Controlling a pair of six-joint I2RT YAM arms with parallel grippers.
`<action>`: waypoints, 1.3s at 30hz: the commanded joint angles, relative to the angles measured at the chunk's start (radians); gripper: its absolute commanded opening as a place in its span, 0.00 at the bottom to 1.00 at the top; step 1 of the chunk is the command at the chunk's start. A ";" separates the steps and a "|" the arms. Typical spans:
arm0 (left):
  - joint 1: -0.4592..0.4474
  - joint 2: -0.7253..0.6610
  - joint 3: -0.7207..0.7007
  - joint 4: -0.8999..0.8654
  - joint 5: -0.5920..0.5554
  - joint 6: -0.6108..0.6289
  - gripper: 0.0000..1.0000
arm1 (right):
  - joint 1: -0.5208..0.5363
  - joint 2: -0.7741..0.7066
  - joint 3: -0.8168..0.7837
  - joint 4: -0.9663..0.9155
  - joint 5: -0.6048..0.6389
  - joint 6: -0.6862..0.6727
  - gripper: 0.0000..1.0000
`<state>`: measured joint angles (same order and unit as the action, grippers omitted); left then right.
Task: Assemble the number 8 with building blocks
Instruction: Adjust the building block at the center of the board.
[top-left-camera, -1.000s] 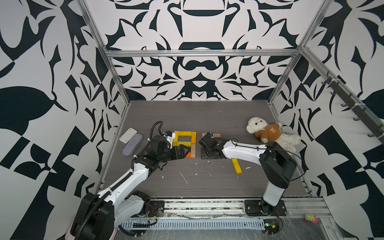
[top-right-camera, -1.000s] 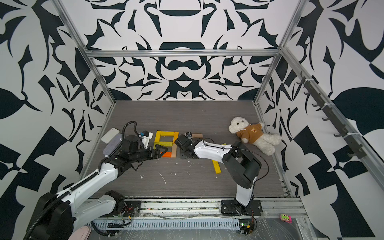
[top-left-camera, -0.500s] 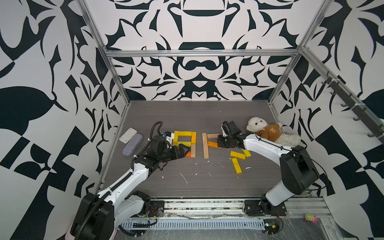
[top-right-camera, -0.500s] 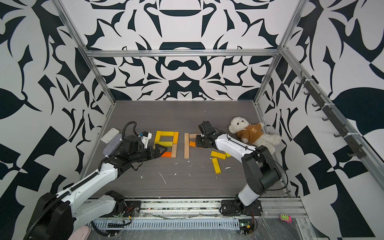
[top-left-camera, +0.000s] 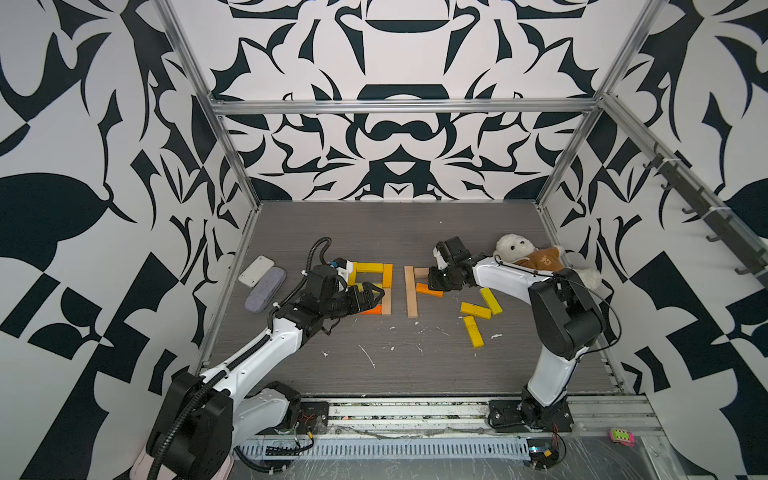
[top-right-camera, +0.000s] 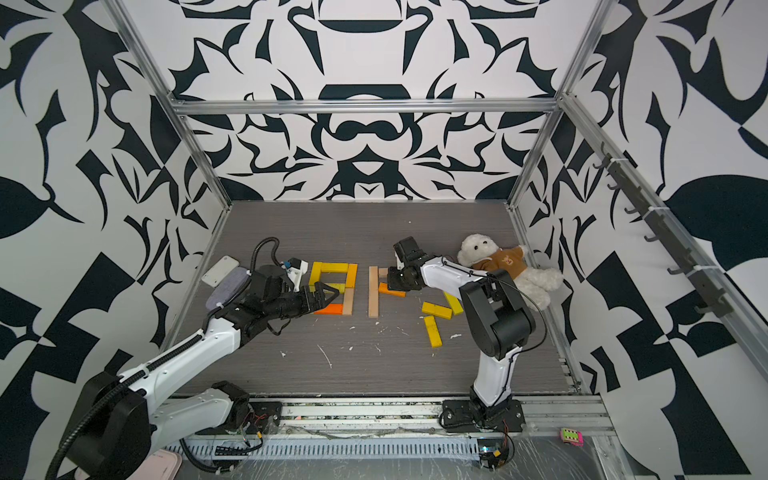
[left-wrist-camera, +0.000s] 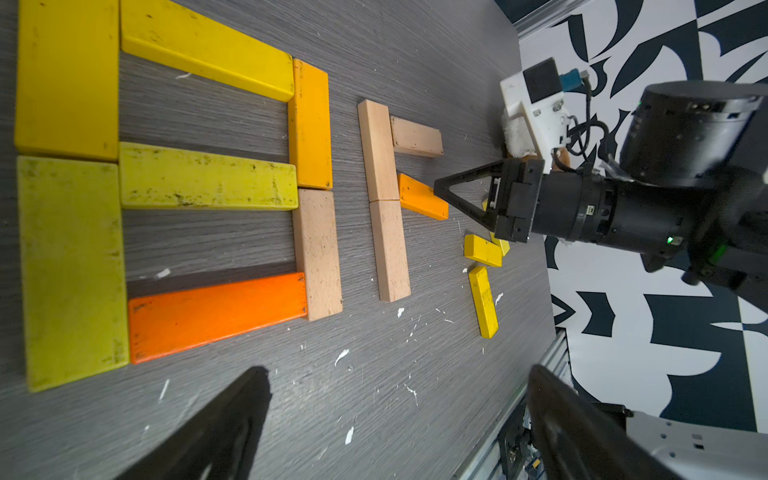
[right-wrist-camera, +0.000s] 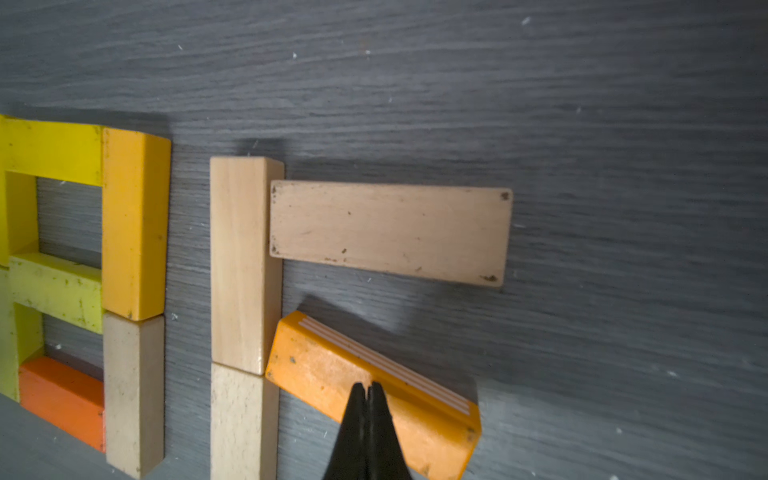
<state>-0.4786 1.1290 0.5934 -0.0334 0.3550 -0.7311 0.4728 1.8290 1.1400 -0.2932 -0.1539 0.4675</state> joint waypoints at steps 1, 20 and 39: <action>-0.009 0.017 0.020 0.016 -0.013 -0.009 0.99 | -0.002 0.002 0.052 0.025 -0.015 -0.014 0.01; -0.021 0.054 0.012 0.062 0.002 -0.019 0.99 | -0.002 0.084 0.103 0.022 -0.048 -0.020 0.00; -0.023 0.064 0.004 0.071 0.002 -0.019 0.99 | -0.001 0.079 0.101 0.026 -0.099 -0.040 0.00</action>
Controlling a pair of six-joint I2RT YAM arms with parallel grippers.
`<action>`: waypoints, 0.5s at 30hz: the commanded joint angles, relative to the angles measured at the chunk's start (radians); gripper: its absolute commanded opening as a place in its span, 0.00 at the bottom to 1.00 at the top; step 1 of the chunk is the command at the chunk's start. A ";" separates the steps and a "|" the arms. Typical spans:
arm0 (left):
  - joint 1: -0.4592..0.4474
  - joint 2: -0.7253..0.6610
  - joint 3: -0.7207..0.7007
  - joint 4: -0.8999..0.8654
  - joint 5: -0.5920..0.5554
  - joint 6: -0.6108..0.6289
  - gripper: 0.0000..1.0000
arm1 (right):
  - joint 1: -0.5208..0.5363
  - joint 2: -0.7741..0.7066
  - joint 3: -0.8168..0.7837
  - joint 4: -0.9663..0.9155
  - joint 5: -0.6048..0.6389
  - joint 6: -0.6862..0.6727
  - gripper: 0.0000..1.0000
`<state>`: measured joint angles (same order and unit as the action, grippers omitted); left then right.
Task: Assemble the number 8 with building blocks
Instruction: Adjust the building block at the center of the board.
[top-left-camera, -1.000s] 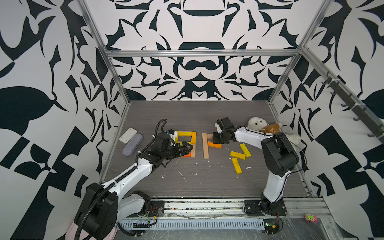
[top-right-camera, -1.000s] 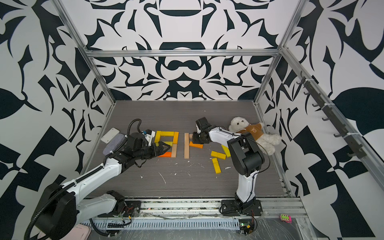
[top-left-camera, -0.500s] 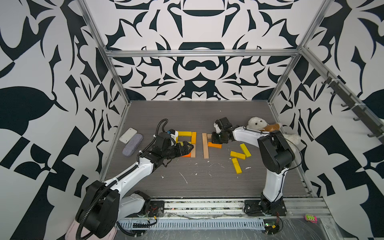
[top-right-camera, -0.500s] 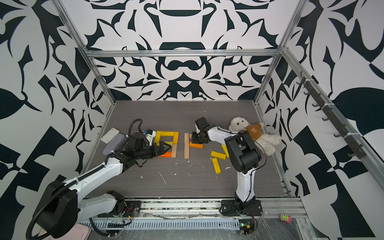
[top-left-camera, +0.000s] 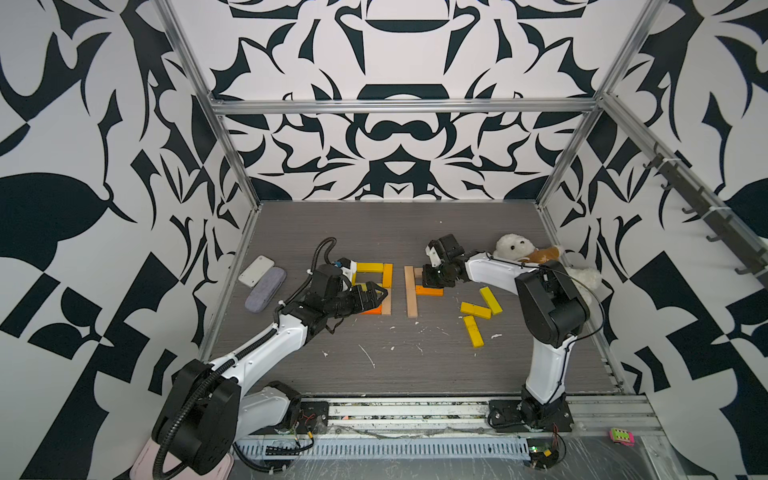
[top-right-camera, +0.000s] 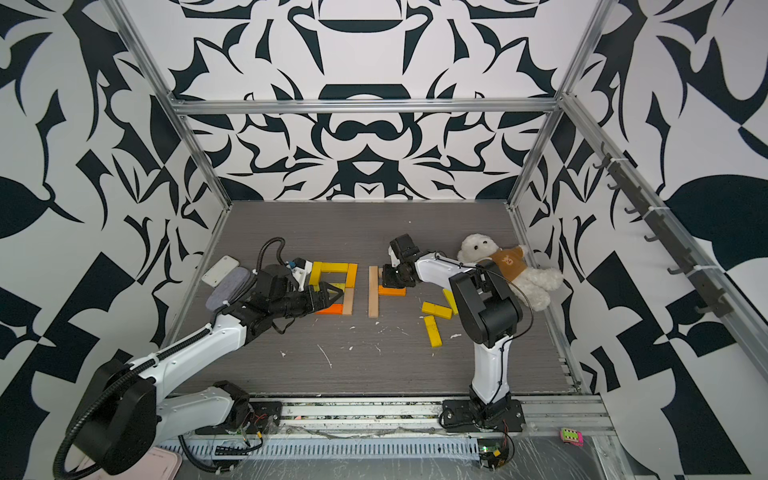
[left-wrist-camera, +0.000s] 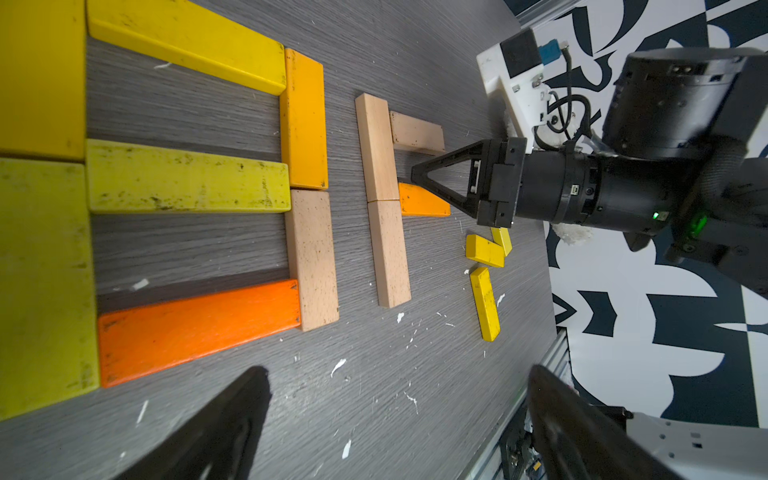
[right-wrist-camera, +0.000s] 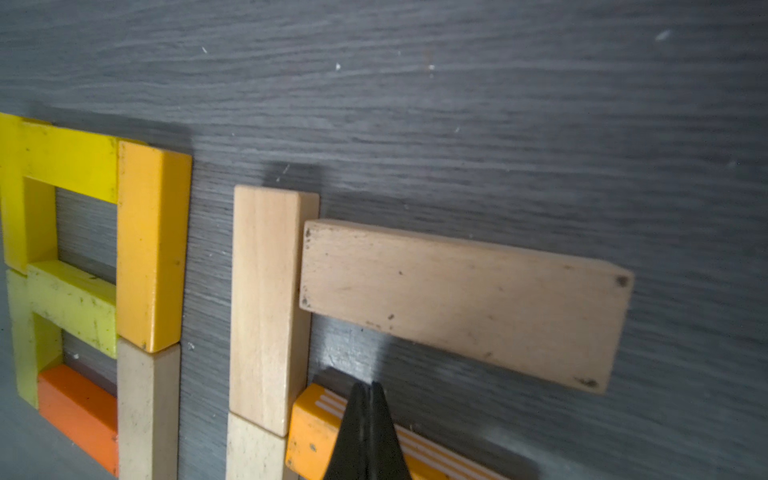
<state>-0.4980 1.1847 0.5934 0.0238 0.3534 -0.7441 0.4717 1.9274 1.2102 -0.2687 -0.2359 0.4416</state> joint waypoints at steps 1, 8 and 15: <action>-0.003 0.009 0.004 0.015 0.005 -0.006 0.99 | -0.001 -0.019 0.031 0.003 -0.016 -0.014 0.00; -0.004 0.003 0.002 0.015 0.006 -0.006 0.99 | -0.001 -0.059 0.005 0.022 0.048 -0.005 0.00; -0.004 0.007 0.009 0.016 0.007 -0.004 0.99 | 0.000 -0.186 -0.137 0.093 0.075 0.012 0.00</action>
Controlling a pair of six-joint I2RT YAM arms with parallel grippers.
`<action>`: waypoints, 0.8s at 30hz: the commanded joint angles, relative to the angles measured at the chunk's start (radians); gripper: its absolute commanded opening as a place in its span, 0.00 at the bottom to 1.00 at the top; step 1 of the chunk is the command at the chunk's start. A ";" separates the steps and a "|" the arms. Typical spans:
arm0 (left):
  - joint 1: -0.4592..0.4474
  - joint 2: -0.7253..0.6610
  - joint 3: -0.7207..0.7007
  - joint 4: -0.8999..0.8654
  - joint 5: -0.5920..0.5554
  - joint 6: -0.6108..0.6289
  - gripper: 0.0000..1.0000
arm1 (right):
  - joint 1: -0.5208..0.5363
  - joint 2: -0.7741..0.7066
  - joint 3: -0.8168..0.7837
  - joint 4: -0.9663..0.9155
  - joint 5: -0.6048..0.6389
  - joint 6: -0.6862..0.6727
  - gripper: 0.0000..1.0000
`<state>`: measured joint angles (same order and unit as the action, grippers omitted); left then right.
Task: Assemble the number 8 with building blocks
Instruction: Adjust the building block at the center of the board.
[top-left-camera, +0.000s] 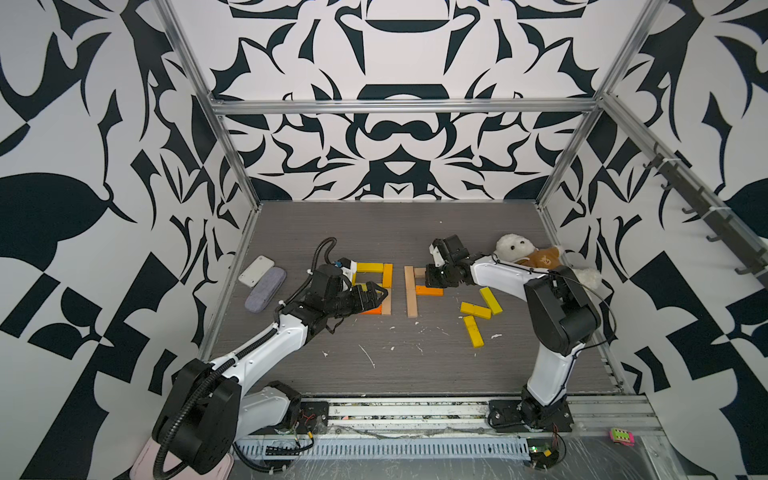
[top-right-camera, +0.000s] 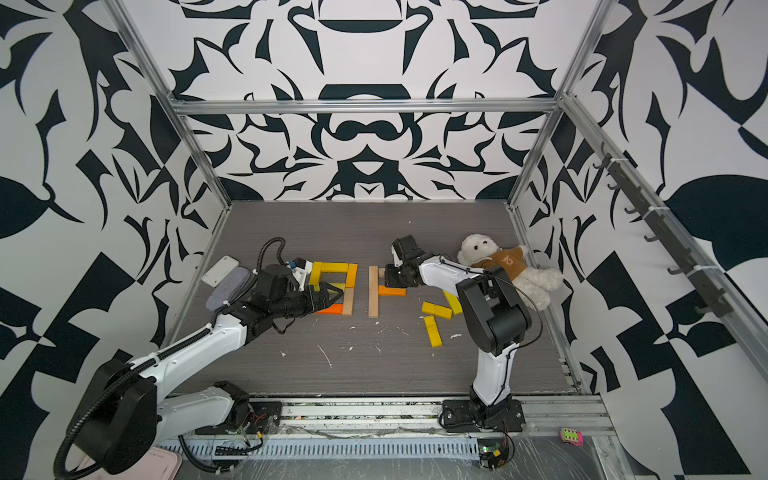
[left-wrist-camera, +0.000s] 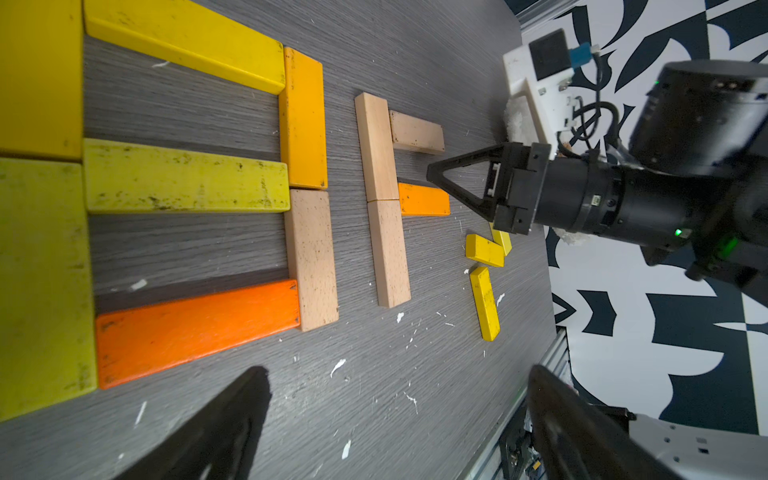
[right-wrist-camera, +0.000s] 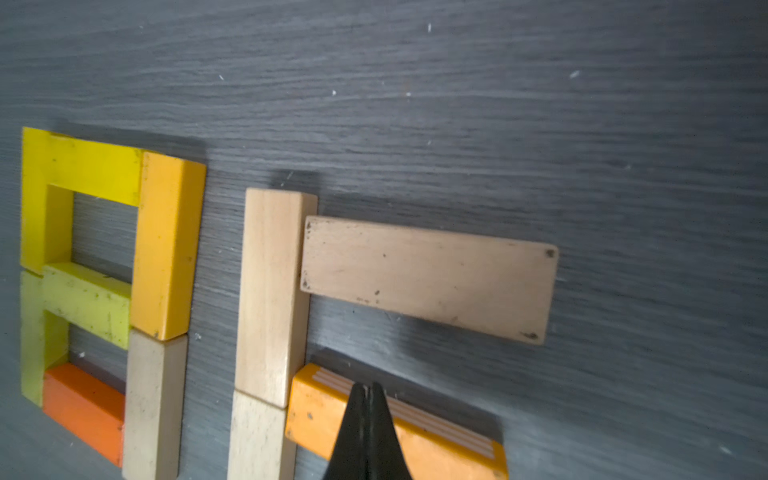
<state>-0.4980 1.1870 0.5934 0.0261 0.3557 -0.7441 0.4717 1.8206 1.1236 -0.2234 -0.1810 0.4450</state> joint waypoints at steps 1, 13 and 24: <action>-0.004 0.006 0.009 0.013 0.005 -0.003 1.00 | -0.001 -0.098 -0.076 0.059 0.016 0.012 0.00; -0.007 0.028 0.030 0.021 0.015 -0.003 0.99 | 0.002 -0.227 -0.248 0.021 0.025 0.033 0.00; -0.009 0.022 0.025 0.021 0.011 -0.001 0.99 | 0.002 -0.157 -0.227 0.015 0.046 0.077 0.00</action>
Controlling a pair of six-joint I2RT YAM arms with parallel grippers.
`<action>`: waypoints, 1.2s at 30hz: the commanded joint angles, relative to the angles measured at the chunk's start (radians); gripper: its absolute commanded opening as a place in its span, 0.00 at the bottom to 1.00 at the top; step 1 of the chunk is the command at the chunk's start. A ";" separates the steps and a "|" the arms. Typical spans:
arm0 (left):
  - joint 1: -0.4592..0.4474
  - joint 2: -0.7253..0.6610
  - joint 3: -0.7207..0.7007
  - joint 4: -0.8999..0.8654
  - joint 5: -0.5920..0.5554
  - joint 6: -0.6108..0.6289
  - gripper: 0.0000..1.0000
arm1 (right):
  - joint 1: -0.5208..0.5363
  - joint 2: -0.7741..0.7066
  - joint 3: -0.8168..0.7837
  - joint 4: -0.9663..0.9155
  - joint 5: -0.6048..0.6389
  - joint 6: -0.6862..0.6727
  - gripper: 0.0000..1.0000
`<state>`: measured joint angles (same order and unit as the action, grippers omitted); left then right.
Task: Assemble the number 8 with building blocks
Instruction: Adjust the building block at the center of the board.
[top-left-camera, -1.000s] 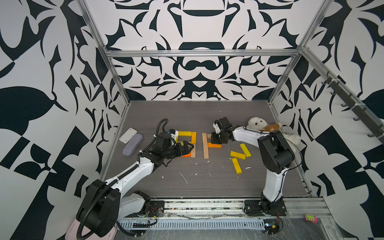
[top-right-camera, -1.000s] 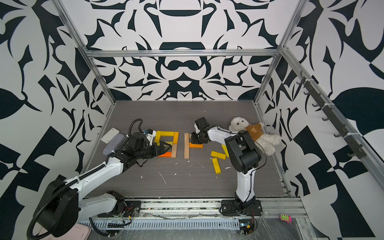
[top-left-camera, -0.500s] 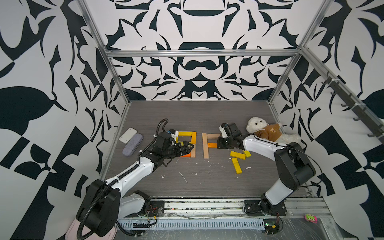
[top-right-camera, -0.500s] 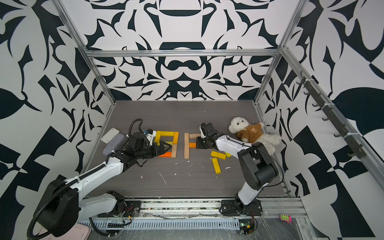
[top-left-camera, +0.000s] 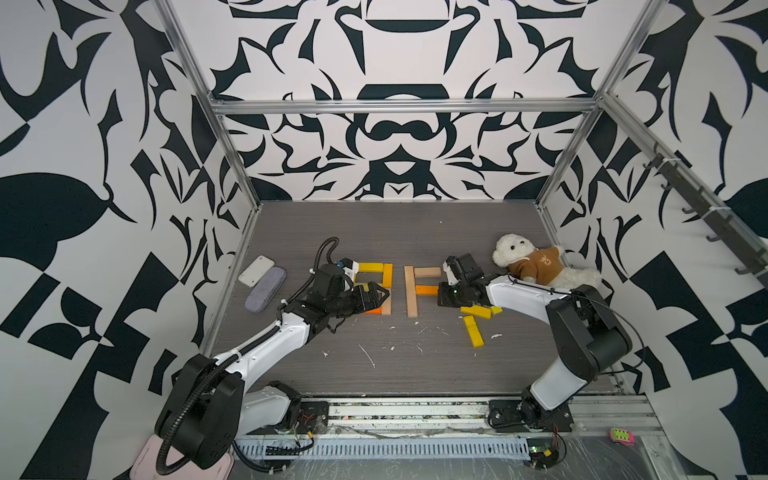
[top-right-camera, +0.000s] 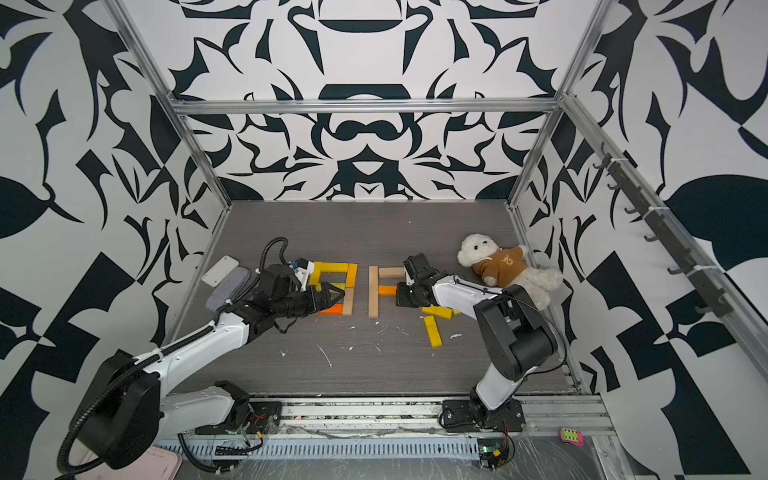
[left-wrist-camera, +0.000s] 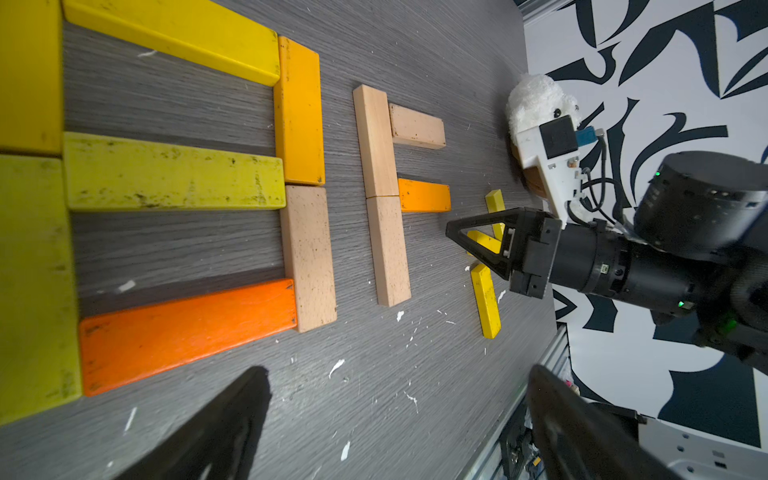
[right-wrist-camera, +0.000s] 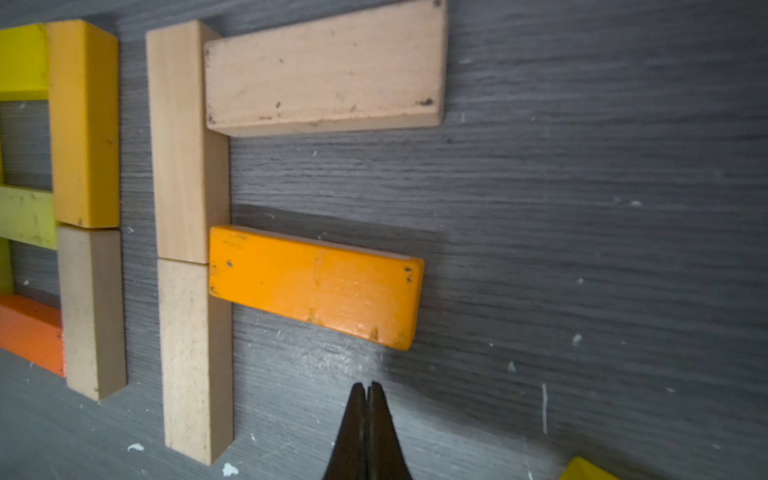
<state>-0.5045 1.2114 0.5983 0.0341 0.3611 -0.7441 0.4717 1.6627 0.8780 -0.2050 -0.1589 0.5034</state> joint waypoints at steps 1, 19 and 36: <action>-0.003 -0.003 0.020 0.013 0.006 -0.001 0.99 | 0.002 0.005 0.020 -0.004 0.023 0.019 0.00; -0.003 -0.012 0.003 0.013 -0.001 -0.001 0.99 | 0.002 0.065 0.056 0.010 0.055 0.024 0.00; -0.003 -0.015 -0.003 0.015 0.001 -0.005 0.99 | 0.002 0.050 0.062 -0.005 0.081 0.006 0.00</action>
<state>-0.5045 1.2110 0.5983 0.0341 0.3603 -0.7441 0.4717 1.7233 0.9154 -0.1898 -0.1101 0.5198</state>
